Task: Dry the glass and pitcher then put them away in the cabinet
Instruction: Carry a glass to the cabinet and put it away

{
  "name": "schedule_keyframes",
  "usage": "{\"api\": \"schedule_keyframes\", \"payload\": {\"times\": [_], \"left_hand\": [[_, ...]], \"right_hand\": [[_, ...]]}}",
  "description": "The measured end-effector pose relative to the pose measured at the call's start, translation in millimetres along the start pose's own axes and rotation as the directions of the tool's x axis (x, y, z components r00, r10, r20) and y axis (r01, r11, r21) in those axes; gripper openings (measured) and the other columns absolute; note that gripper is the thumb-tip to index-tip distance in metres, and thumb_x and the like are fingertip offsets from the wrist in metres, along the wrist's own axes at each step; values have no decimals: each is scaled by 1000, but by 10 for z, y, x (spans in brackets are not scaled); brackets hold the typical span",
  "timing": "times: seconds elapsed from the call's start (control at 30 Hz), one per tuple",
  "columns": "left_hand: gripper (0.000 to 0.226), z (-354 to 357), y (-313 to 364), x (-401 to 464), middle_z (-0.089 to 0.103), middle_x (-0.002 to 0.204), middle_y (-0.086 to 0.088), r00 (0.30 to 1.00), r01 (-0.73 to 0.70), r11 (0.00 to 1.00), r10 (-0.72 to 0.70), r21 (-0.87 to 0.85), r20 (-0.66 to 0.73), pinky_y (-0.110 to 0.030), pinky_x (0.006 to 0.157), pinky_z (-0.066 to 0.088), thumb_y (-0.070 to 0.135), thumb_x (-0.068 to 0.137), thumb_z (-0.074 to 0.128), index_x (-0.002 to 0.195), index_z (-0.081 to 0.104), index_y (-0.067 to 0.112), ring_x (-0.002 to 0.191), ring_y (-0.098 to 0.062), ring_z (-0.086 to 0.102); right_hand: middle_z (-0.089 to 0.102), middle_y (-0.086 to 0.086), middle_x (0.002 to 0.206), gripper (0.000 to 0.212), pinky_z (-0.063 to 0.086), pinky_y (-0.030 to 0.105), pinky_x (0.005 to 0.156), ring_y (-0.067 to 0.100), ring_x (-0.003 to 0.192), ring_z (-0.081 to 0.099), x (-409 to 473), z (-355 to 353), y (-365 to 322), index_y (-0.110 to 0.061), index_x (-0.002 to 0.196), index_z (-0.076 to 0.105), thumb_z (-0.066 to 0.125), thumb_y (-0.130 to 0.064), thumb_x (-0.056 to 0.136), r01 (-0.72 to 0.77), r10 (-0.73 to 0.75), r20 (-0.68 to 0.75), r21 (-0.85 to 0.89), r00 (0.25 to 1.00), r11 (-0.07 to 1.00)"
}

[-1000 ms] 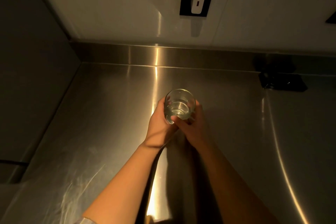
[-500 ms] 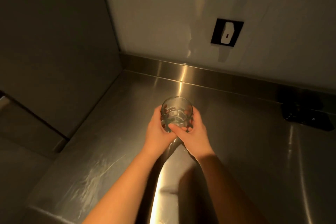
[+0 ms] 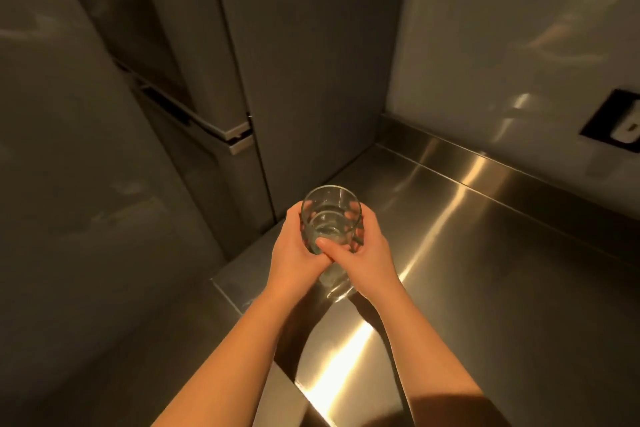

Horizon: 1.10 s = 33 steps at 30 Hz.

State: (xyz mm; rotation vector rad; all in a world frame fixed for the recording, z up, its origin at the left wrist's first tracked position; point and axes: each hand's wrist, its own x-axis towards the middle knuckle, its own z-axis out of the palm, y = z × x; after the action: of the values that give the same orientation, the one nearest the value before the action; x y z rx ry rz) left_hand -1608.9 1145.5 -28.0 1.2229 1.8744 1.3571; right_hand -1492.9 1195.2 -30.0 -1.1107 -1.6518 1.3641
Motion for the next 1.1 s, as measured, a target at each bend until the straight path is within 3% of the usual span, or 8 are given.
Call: {"api": "schedule_keyframes", "payload": {"times": [0.13, 0.27, 0.37, 0.5, 0.63, 0.77, 0.97, 1.1], "left_hand": [[77, -515, -94, -36, 54, 114, 22, 992, 8, 1000, -8, -1, -127, -2, 75, 44, 24, 67, 86, 122, 36, 44, 102, 4, 57], [78, -1046, -250, -85, 56, 111, 24, 975, 32, 999, -33, -10, -221, -5, 75, 46, 22, 68, 86, 121, 35, 46, 99, 10, 56], [80, -1450, -384, -133, 55, 112, 21, 964, 60, 998, -64, -24, -258, -8, 75, 48, 20, 69, 85, 126, 33, 43, 101, 6, 57], [80, -2061, -571, -199, 54, 104, 21, 953, 86, 996, -93, -37, -288, -8, 70, 45, 18, 70, 84, 126, 31, 41, 95, 6, 57], [79, -2742, -771, -264, 54, 103, 19, 945, 76, 996, -88, -52, -315, -1, 67, 42, 14, 67, 85, 122, 34, 36, 89, 12, 56], [86, -3366, -919, -257, 52, 108, 19, 946, 62, 996, -79, -62, -314, 2, 69, 41, 16, 62, 89, 126, 35, 34, 93, 10, 53], [91, -4038, -1107, -149, 54, 119, 15, 953, 23, 995, -50, -93, -297, -13, 81, 42, 17, 62, 88, 130, 34, 44, 109, -3, 55], [89, -4295, -1194, 18, 60, 122, 11, 945, -16, 989, -33, -147, -325, -33, 95, 51, 39, 45, 88, 117, 41, 61, 113, -9, 59]], "right_hand": [[53, -16, 125, 78, 53, 17, 82, 0, 107, 58, 81, 504, -202, -40, 132, 40, 83, -36, 67, 55, -55, 125, 1, 991, 998], [53, -16, 125, 81, 52, 15, 83, 0, 109, 57, 111, 1046, -363, -38, 133, 39, 84, -36, 66, 97, -95, 224, 3, 970, 995], [54, -16, 123, 79, 50, 9, 78, -5, 107, 56, 76, 1442, -487, -35, 133, 41, 84, -31, 68, 110, -116, 283, 36, 952, 993], [56, -17, 121, 79, 51, 23, 92, -2, 110, 56, -13, 2038, -645, -35, 132, 43, 84, -40, 64, 144, -145, 328, 29, 934, 989], [58, -18, 119, 78, 48, 17, 88, -8, 107, 56, -149, 2679, -841, -31, 133, 44, 84, -34, 66, 165, -174, 365, 56, 914, 985], [54, -14, 127, 91, 49, 26, 97, 0, 116, 54, -227, 3258, -1023, -30, 136, 42, 81, -52, 57, 206, -210, 357, 49, 910, 977], [55, -14, 127, 90, 49, 33, 99, 1, 116, 54, -221, 3866, -1305, -31, 136, 41, 80, -54, 58, 278, -267, 349, 18, 898, 960], [54, -14, 128, 91, 49, 36, 100, 2, 118, 53, -108, 4131, -1438, -30, 137, 41, 80, -54, 59, 301, -283, 348, 2, 894, 954]]}}
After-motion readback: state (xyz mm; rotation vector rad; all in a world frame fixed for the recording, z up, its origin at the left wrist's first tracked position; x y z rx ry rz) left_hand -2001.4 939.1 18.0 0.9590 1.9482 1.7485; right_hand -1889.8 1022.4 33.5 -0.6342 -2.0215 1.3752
